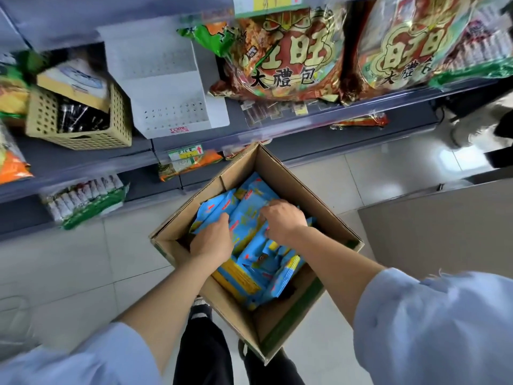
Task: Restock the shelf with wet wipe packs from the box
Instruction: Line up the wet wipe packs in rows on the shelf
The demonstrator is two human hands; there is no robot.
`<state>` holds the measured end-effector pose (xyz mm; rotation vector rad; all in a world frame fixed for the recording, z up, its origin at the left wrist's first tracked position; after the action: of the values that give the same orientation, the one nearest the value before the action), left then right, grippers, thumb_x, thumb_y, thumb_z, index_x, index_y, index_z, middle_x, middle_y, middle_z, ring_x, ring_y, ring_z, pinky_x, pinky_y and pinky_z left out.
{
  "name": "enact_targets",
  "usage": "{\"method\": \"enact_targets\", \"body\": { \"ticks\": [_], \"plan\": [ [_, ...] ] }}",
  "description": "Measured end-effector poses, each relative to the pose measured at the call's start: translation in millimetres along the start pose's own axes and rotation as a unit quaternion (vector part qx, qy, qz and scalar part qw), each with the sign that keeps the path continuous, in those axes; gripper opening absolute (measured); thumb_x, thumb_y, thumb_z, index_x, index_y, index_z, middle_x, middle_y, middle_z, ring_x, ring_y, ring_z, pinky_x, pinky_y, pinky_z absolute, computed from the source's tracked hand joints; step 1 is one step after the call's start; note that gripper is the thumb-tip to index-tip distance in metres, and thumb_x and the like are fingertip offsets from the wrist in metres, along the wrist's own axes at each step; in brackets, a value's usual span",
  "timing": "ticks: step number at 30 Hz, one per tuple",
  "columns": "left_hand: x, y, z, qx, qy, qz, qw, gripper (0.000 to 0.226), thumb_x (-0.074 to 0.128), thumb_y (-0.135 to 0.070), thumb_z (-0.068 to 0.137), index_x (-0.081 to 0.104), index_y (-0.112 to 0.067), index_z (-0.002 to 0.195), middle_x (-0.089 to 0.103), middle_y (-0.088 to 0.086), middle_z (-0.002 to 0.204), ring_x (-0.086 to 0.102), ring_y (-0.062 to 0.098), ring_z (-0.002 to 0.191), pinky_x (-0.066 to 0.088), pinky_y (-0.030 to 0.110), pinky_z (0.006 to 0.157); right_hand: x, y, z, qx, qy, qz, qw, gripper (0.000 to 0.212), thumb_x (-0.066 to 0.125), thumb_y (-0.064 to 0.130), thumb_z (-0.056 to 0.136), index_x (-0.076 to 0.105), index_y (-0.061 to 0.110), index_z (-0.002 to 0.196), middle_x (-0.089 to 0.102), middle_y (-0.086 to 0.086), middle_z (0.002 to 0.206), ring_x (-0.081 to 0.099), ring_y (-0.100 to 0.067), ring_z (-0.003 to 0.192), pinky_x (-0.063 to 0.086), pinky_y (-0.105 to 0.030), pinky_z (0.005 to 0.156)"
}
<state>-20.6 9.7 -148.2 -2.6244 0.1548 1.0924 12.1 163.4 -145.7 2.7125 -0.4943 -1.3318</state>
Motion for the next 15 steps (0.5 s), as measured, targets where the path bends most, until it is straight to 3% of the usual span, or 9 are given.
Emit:
{"method": "enact_targets", "body": {
  "ticks": [4, 7, 10, 13, 15],
  "plan": [
    [-29.9, -5.8, -15.2, 0.041, -0.096, -0.034, 0.994, 0.021, 0.031, -0.033, 0.103, 0.042, -0.016, 0.107, 0.059, 0.009, 0.099, 0.058, 0.035, 0.085, 0.042, 0.04, 0.061, -14.7, 2.1, -14.8, -0.024, 0.008, 0.012, 1.0, 0.031, 0.067, 0.026, 0.085, 0.059, 0.02, 0.114, 0.061, -0.004, 0.116, 0.054, -0.026, 0.112, 0.043, -0.032, 0.079],
    [-57.6, -8.0, -29.5, 0.053, -0.133, -0.042, 0.989, 0.036, 0.038, -0.039, 0.101, 0.048, -0.022, 0.131, 0.064, 0.012, 0.115, 0.06, 0.035, 0.102, 0.045, 0.041, 0.072, -38.2, 9.6, -27.6, -0.038, -0.017, 0.043, 0.998, 0.032, 0.07, 0.035, 0.082, 0.061, 0.024, 0.111, 0.062, -0.001, 0.112, 0.056, -0.023, 0.109, 0.039, -0.029, 0.075],
    [-83.0, -0.9, -47.2, 0.052, -0.106, -0.122, 0.985, 0.054, 0.061, -0.042, 0.089, 0.046, -0.027, 0.139, 0.062, 0.008, 0.125, 0.058, 0.03, 0.11, 0.046, 0.036, 0.083, -64.7, 23.6, -40.8, -0.057, -0.032, 0.048, 0.997, 0.03, 0.07, 0.037, 0.082, 0.062, 0.026, 0.108, 0.063, -0.001, 0.108, 0.056, -0.024, 0.106, 0.039, -0.029, 0.074],
    [-103.0, 13.3, -63.2, 0.063, -0.027, -0.254, 0.965, 0.065, 0.072, -0.023, 0.084, 0.043, -0.025, 0.141, 0.06, 0.0, 0.128, 0.059, 0.015, 0.103, 0.047, 0.027, 0.082, -89.9, 36.9, -54.9, -0.071, -0.037, 0.051, 0.995, 0.029, 0.069, 0.035, 0.083, 0.063, 0.026, 0.11, 0.064, -0.001, 0.107, 0.056, -0.023, 0.106, 0.04, -0.03, 0.076],
    [-120.0, 24.6, -78.5, 0.074, 0.018, -0.297, 0.952, 0.075, 0.071, -0.009, 0.081, 0.036, -0.028, 0.145, 0.056, -0.001, 0.134, 0.057, 0.015, 0.109, 0.048, 0.028, 0.091, -106.2, 47.4, -63.4, -0.077, -0.043, 0.055, 0.995, 0.027, 0.069, 0.033, 0.083, 0.063, 0.025, 0.109, 0.064, -0.001, 0.105, 0.056, -0.024, 0.104, 0.038, -0.029, 0.074]
  ]
}}
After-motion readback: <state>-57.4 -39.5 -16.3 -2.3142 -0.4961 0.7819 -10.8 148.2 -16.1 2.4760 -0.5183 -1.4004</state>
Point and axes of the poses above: each hand's wrist, its own z-axis towards the middle knuckle, its own x-axis out of the palm, y = z × x, the point moved 4 cm from there along z, towards the middle knuckle
